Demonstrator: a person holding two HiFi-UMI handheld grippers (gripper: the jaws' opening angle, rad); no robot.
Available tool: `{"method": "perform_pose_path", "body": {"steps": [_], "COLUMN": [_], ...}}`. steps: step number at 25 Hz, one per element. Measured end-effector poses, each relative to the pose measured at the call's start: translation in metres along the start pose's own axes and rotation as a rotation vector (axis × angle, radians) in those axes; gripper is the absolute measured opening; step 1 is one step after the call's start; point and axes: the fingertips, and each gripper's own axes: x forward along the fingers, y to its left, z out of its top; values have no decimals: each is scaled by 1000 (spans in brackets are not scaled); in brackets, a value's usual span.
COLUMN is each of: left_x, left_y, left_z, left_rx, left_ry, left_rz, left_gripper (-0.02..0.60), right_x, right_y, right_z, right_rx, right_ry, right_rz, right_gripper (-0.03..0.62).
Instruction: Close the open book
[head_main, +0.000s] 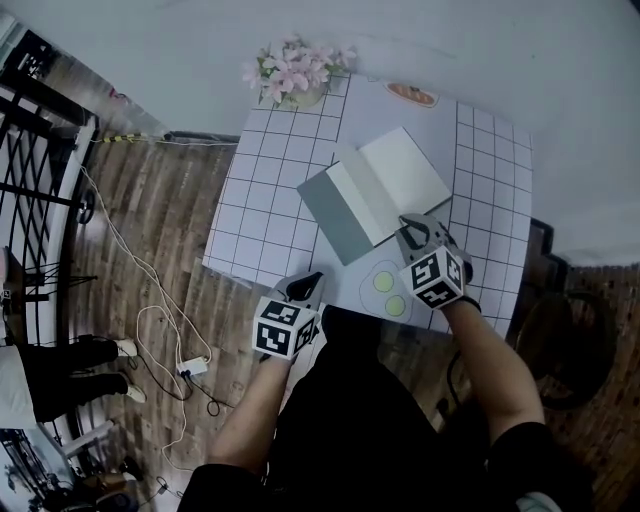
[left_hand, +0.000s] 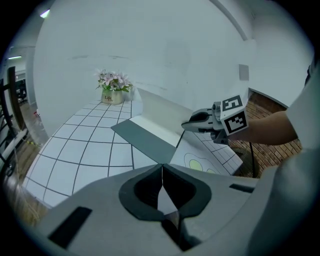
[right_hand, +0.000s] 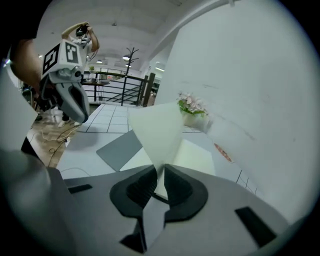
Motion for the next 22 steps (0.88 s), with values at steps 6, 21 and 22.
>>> {"method": "perform_pose_path", "body": {"steps": [6, 21, 22], "left_x": [-3, 5, 5], "left_y": [6, 0, 1], "left_z": [-5, -13, -15], "left_rx": [1, 11, 9], "left_ry": [8, 19, 19], "left_rz": [-5, -35, -34], "left_gripper": [9, 9, 9], "right_x": [-8, 10, 13], "right_y": [-49, 44, 49], "right_z": [-22, -23, -21], "right_rx": [341, -273, -306], "right_ry": [6, 99, 102], "right_rz": [-134, 121, 140], "right_gripper": [20, 229, 235]}}
